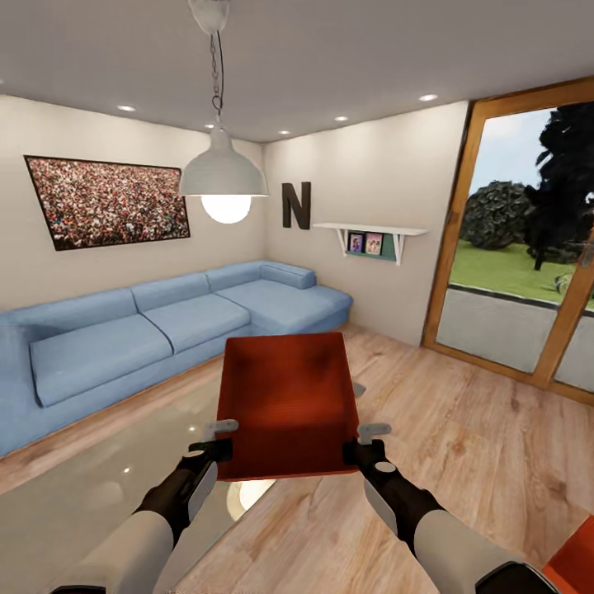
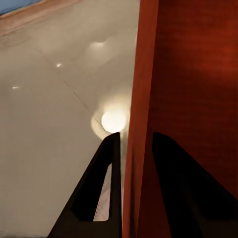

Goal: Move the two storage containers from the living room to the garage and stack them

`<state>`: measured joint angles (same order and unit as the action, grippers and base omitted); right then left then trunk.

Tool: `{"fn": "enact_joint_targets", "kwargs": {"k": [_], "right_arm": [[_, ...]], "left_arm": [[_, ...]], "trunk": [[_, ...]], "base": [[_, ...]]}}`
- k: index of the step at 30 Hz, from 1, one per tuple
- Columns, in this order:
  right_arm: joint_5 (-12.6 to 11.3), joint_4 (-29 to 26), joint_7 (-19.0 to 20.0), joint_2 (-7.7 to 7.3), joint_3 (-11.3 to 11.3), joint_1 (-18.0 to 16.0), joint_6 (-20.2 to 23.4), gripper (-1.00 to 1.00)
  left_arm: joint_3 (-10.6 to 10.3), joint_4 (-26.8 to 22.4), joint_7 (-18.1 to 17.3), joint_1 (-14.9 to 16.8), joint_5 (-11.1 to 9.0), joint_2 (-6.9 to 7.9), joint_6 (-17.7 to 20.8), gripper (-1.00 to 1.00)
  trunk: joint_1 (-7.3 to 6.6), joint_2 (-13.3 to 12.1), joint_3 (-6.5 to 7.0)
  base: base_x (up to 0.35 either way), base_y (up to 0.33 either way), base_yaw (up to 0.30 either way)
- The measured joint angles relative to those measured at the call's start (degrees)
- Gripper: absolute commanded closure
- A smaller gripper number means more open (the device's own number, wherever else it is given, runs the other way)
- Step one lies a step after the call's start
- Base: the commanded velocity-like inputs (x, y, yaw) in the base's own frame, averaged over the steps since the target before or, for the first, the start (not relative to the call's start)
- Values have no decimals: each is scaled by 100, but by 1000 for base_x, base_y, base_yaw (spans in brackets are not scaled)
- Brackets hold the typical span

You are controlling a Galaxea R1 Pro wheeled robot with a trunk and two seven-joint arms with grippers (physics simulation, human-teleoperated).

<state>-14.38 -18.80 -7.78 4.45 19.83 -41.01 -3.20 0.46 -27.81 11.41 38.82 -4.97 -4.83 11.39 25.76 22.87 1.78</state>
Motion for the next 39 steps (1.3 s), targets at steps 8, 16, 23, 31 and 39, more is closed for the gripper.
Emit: {"fn": "enact_joint_targets", "kwargs": {"k": [8, 16, 23, 31, 39], "right_arm": [[3, 3, 0, 2, -3, 0, 0, 100], [3, 4, -2, 2, -4, 0, -5, 100], [1, 2, -1, 0, -1, 0, -2, 100], [0, 0, 0, 0, 0, 0, 0, 100], [5, 9, 0, 3, -4, 0, 0, 100]], "left_arm": [[0, 4, 0, 1, 1, 0, -2, 100], [-1, -1, 0, 1, 1, 0, -1, 100], [0, 0, -1, 0, 0, 0, 0, 100], [0, 0, 0, 0, 0, 0, 0, 100], [0, 12, 0, 1, 3, 0, -3, 100]], "trunk": [[0, 0, 0], [0, 0, 0], [0, 0, 0], [0, 0, 0], [0, 0, 0]], "base": [[0, 0, 268], [0, 0, 268], [0, 0, 268], [0, 0, 268], [0, 0, 268]]}}
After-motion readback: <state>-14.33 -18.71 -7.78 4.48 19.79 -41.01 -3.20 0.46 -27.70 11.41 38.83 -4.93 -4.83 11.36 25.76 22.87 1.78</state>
